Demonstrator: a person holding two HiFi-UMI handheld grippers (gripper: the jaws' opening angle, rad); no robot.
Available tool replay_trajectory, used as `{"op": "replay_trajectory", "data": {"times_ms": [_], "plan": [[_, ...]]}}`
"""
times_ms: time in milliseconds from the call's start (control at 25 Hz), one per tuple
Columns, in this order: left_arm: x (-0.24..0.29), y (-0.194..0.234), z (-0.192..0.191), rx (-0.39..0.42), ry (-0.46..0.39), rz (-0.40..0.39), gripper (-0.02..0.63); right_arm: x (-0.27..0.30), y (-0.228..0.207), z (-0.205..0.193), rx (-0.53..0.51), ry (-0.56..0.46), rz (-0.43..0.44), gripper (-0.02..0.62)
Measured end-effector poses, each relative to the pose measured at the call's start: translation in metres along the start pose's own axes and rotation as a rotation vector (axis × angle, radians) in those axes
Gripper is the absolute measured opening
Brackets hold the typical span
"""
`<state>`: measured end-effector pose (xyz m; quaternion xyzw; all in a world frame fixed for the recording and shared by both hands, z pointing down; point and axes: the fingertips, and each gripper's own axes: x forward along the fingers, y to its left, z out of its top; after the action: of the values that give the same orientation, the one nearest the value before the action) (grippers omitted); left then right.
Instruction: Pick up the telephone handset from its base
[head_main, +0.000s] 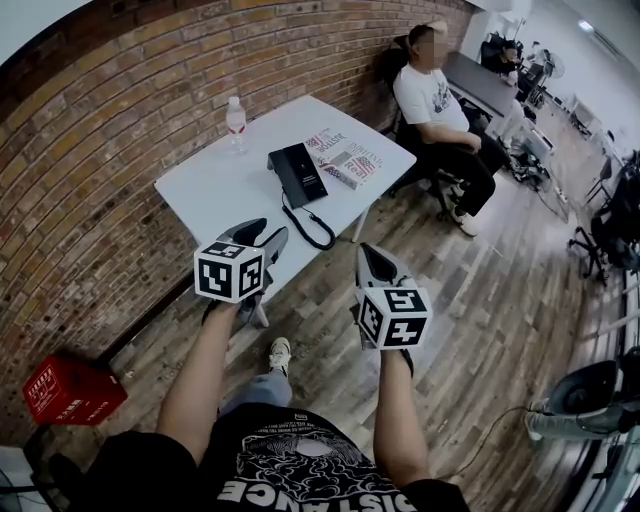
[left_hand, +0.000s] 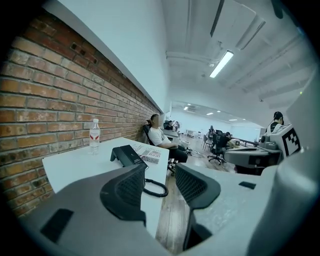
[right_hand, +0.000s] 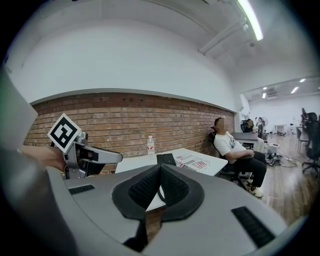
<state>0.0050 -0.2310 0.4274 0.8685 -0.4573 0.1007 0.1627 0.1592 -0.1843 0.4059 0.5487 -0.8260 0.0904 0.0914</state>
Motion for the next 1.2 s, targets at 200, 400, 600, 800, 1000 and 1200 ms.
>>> {"op": "replay_trajectory", "data": {"times_ms": [200,400,600,800,1000,1200], "plan": [[0.031,0.024,0.004,-0.044,0.004,-0.012,0.173,0.039,-0.009,0.005,0.002,0.013,0.014,0.002],[0.067,0.061,0.005,-0.101,0.030,-0.024,0.173,0.087,-0.018,0.013,-0.002,0.029,0.022,0.002],[0.106,0.098,0.009,-0.183,0.051,-0.057,0.186,0.135,-0.028,0.024,-0.002,0.050,0.019,0.002],[0.145,0.130,0.002,-0.263,0.089,-0.101,0.186,0.176,-0.036,0.031,-0.004,0.078,0.008,0.002],[0.179,0.160,-0.012,-0.380,0.124,-0.141,0.186,0.209,-0.044,0.030,-0.006,0.113,-0.005,0.002],[0.210,0.176,-0.024,-0.490,0.139,-0.198,0.186,0.234,-0.057,0.026,-0.004,0.142,-0.032,0.000]]}}
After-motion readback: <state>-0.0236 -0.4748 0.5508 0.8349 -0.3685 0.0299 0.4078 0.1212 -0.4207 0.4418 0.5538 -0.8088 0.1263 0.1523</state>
